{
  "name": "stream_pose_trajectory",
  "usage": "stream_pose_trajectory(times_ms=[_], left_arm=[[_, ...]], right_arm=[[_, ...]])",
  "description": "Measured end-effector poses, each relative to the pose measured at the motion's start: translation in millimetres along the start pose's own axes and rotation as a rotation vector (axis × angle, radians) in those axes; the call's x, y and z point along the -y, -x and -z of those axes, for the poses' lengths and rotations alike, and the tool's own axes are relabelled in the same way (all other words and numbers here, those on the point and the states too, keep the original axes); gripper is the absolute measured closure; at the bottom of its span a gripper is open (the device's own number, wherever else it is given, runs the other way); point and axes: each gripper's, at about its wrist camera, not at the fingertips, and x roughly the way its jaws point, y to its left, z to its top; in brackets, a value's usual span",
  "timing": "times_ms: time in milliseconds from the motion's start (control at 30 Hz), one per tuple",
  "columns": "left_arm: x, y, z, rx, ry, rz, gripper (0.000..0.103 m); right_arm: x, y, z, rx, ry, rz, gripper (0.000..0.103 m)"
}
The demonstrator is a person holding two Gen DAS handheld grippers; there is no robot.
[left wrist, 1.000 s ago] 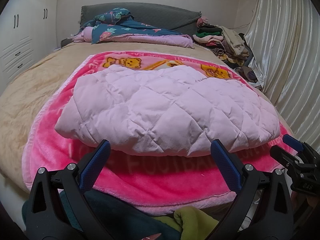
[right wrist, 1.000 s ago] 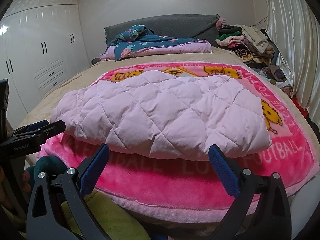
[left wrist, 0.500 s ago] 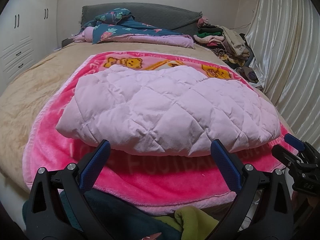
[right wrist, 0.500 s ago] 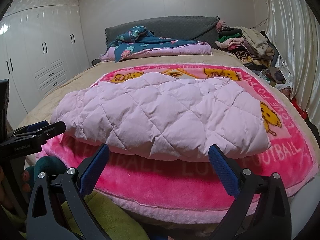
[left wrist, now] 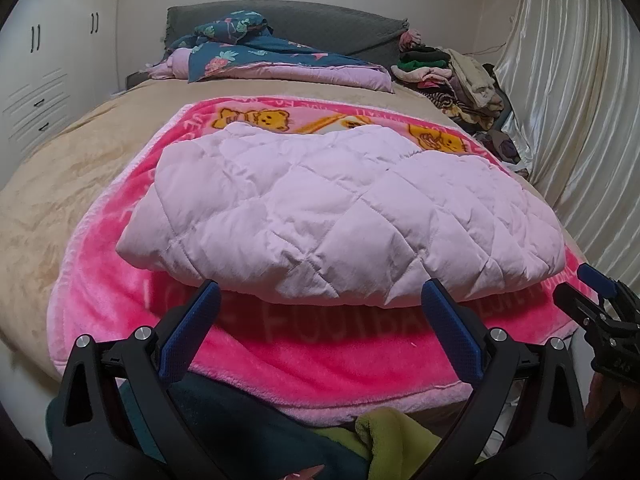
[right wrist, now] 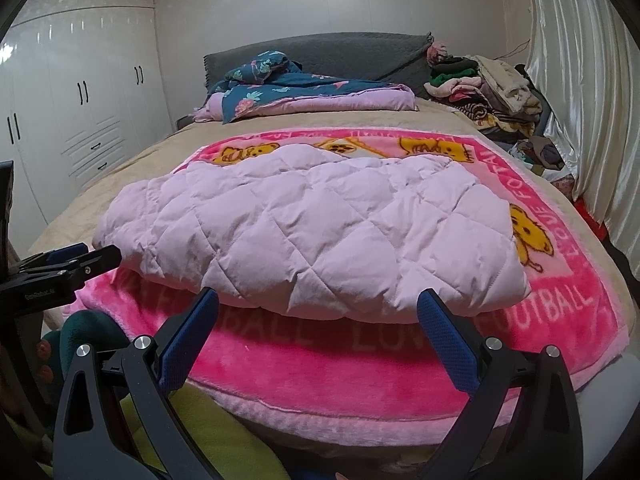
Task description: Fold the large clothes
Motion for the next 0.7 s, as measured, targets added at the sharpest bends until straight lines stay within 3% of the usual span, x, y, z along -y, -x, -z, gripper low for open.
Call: stream_pose_trajectory(times_ms=[433,600,633,700], left_arm=[[-14,-12,2,-0.054,0.046,-0.061,0.009],[-40,-19,-8,-0.038,0.122,-0.092,0.009],[-50,-22,-12,-0.038,0.144,-0.102,0.009],[-80,-31,-22,-0.040,0.200,-0.145,0.009]], right_arm=[[27,6,1,0.024,-0.042,0.079,0.004],[90,9,8,0.057,-0.187,0.169,0.004],[110,10,12,0.065,-0.224,0.208,0.004],[167,10,27,0.064,-0.321,0.364,0.004]])
